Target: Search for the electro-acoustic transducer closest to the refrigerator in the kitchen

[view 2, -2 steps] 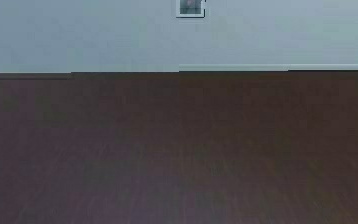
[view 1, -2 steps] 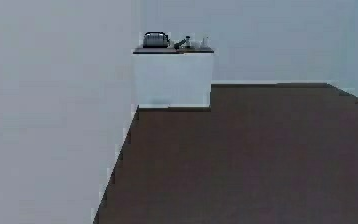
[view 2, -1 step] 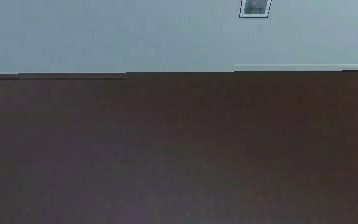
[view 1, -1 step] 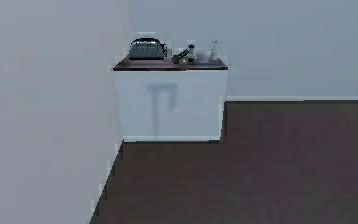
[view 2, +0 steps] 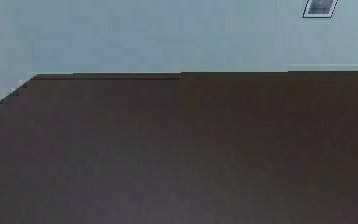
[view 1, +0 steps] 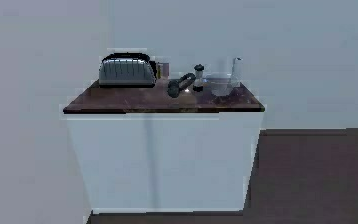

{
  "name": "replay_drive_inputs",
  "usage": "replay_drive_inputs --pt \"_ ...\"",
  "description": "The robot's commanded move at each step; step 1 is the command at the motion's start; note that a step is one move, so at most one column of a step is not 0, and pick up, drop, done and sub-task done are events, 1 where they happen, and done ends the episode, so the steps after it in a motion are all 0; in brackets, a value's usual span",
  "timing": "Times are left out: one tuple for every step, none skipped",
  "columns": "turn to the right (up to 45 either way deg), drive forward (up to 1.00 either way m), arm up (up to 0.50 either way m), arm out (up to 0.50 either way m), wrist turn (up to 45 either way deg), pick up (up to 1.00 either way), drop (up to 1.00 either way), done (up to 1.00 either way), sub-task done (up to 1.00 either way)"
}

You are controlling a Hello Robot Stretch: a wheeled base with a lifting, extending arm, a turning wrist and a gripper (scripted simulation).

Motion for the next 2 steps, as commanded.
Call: replay_drive_inputs --pt "-6.0 0.0 0.0 0.0 0.0 0.0 0.0 0.0 0.0" --pt "0.0 0.4 0.0 0.0 0.0 0.0 0.0 0.0 0.0"
